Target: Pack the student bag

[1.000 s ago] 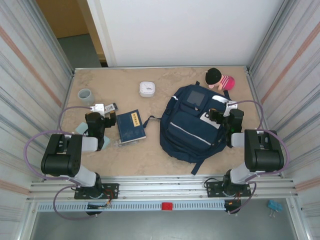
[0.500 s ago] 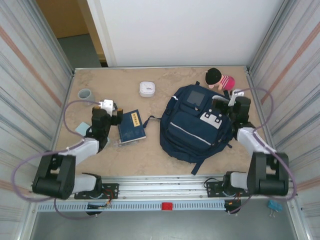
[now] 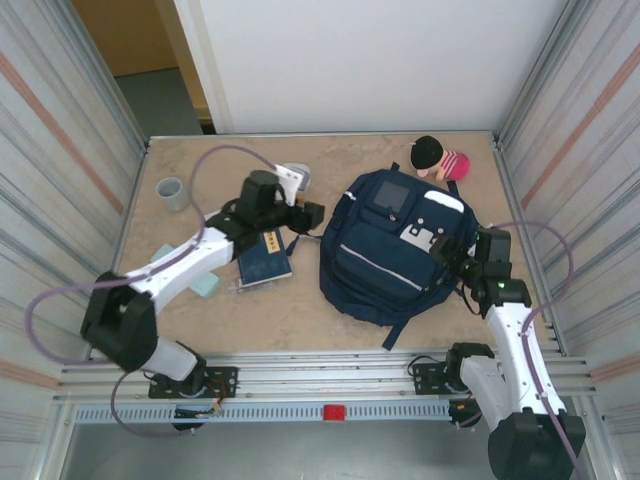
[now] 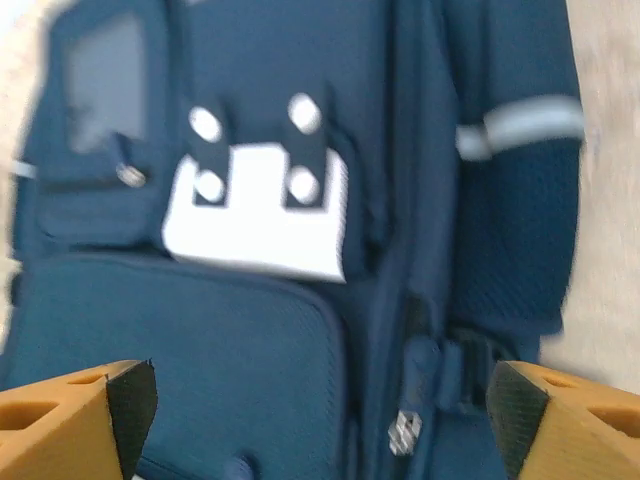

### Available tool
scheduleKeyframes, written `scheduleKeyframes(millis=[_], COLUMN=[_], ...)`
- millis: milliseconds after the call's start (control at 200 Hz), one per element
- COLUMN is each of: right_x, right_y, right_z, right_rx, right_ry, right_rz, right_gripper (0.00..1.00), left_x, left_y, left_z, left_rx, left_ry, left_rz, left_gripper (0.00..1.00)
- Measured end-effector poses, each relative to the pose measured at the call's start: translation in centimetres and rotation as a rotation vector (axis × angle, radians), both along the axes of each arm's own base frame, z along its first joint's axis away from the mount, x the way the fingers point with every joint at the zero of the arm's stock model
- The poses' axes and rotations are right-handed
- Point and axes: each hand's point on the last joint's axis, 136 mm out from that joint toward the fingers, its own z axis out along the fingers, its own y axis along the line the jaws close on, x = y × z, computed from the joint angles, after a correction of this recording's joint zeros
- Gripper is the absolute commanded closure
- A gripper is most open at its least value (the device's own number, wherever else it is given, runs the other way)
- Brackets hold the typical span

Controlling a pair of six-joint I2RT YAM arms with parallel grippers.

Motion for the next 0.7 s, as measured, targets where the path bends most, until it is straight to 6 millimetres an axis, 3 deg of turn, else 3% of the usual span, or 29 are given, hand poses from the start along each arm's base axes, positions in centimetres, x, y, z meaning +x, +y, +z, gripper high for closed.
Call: scheduleKeyframes(millis=[135, 336, 501, 696], right_x=[-0.7, -0.3, -0.6, 0.4], right_y=[0.1, 0.2, 1.2, 3.2], right_z=[-1.6, -3.8, -5.9, -6.4], right_rx=[0.031, 0.068, 0.106, 0.144], right_ry=[0.039, 0.075, 0.108, 0.109], right_rz=[-0.030, -0.054, -0.039, 0.031], right_gripper=[0.15, 0.15, 0.15, 0.16], left_x=[-1.6, -3.6, -3.8, -4.9], left_y=[-2.7, -5.4, -5.3, -4.3], left_z=[-6.1, -10.6, -12.5, -13.1], left_rx=[0.025, 0.044, 0.059, 0.055], left_ry=[0.182, 0.298, 0.344, 0.345], left_rz=[-0.044, -0.111, -0.100, -0.097], left_gripper=[0.43, 0.55, 0.59, 0.61])
